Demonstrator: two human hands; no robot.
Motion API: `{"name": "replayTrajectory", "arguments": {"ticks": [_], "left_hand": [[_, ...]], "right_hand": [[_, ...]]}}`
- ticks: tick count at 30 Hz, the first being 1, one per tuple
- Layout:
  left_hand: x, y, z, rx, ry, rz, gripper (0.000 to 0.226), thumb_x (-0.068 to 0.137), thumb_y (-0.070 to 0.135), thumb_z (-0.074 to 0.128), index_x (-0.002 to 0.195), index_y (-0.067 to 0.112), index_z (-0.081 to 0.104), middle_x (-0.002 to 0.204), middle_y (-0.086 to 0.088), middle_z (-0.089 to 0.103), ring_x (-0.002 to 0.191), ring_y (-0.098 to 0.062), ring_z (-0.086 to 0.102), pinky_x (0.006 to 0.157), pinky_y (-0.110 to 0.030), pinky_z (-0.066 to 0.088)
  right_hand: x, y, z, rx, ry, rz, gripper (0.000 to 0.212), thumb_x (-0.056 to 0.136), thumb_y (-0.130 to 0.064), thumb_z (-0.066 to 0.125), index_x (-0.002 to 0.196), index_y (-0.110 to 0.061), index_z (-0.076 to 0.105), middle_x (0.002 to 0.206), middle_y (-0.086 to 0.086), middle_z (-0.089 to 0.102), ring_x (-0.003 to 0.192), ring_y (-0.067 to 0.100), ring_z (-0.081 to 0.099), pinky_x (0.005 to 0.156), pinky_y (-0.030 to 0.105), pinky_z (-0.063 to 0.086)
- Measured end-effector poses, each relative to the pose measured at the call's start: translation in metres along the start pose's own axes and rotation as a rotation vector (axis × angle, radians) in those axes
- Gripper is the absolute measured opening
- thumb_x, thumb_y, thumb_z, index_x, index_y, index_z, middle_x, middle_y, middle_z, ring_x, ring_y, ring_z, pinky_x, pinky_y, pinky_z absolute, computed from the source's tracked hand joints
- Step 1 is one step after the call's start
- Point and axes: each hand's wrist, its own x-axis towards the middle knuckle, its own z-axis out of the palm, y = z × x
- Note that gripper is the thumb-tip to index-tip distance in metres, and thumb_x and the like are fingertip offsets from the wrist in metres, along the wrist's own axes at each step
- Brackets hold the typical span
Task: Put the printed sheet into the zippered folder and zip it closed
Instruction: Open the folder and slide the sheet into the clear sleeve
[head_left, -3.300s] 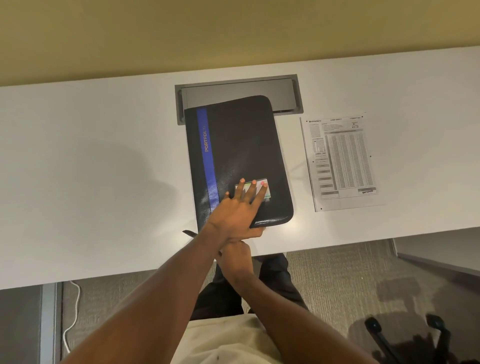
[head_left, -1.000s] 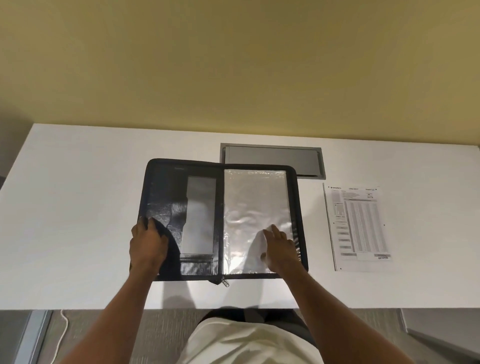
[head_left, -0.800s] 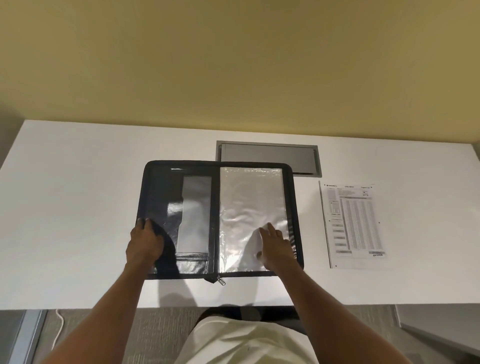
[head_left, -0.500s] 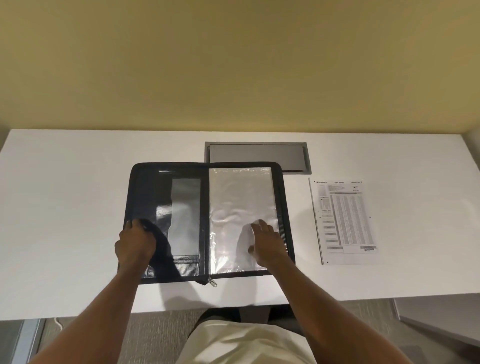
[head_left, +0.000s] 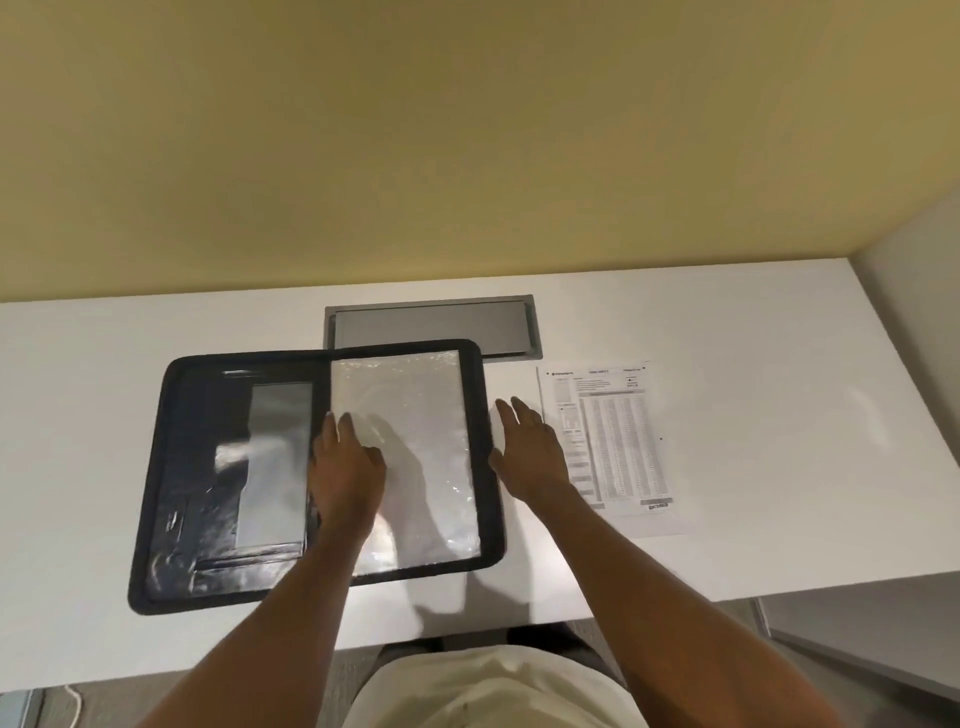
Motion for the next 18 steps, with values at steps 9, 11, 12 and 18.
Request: {"name": "replayTrajectory", "arguments": {"ticks": [9, 11, 12, 18], "left_hand": [[-0.044, 0.149, 0.081, -0.108, -0.124, 0.067, 0.055, 0.096, 0.011, 0.056, 0.15, 0.008, 0.042, 0.16, -0.013, 0.039, 0.138, -0.036, 0.049, 0.106, -0.051, 0.049], [-0.051, 0.171, 0.098, -0.143, -0.134, 0.061, 0.056, 0.096, 0.009, 0.055, 0.15, 0.01, 0.042, 0.162, -0.011, 0.038, 0.139, -0.035, 0.048, 0.108, -0.05, 0.047], [-0.053, 0.18, 0.105, -0.162, -0.143, 0.058, 0.057, 0.095, 0.009, 0.054, 0.151, 0.011, 0.042, 0.162, -0.009, 0.039, 0.141, -0.034, 0.046, 0.111, -0.049, 0.045], [-0.072, 0.217, 0.138, -0.181, -0.233, -0.031, 0.056, 0.094, 0.013, 0.05, 0.149, 0.02, 0.041, 0.15, -0.005, 0.05, 0.127, -0.03, 0.057, 0.098, -0.045, 0.053]], "right_hand": [[0.01, 0.122, -0.049, -0.007, 0.002, 0.129, 0.076, 0.096, -0.033, 0.059, 0.161, -0.018, 0.021, 0.168, 0.007, 0.022, 0.15, 0.027, 0.031, 0.116, 0.039, 0.035], [0.011, 0.146, -0.057, -0.001, -0.005, 0.158, 0.076, 0.095, -0.031, 0.06, 0.16, -0.017, 0.023, 0.167, 0.008, 0.024, 0.149, 0.027, 0.032, 0.113, 0.039, 0.039], [0.011, 0.157, -0.06, 0.007, -0.008, 0.174, 0.076, 0.094, -0.03, 0.06, 0.159, -0.016, 0.024, 0.166, 0.008, 0.026, 0.148, 0.028, 0.034, 0.111, 0.039, 0.04], [0.007, 0.208, -0.066, 0.105, -0.011, 0.298, 0.072, 0.091, -0.027, 0.063, 0.154, -0.014, 0.031, 0.155, 0.009, 0.038, 0.137, 0.032, 0.043, 0.102, 0.042, 0.045]]}}
